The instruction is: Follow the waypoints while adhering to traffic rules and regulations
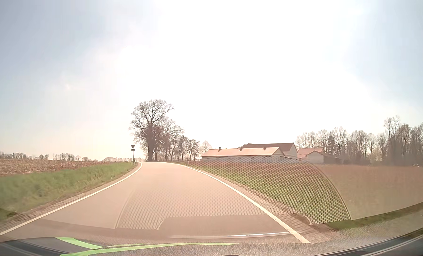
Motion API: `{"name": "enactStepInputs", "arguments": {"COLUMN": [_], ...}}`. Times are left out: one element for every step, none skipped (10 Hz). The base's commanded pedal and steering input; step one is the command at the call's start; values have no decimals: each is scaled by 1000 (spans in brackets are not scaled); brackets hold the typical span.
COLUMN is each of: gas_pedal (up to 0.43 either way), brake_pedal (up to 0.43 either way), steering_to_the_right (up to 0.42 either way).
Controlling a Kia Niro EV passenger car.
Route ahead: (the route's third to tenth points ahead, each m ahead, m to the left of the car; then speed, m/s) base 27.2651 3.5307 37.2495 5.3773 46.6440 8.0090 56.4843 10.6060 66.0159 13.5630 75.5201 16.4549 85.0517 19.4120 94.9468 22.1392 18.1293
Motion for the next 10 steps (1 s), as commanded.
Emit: {"name": "enactStepInputs", "arguments": {"gas_pedal": [370,370,370,370,370,370,370,370,370,370], "brake_pedal": [0,0,0,0,0,0,0,0,0,0], "steering_to_the_right": [-45,-42,-42,-43,-42,-43,-42,-42,-42,-43]}}
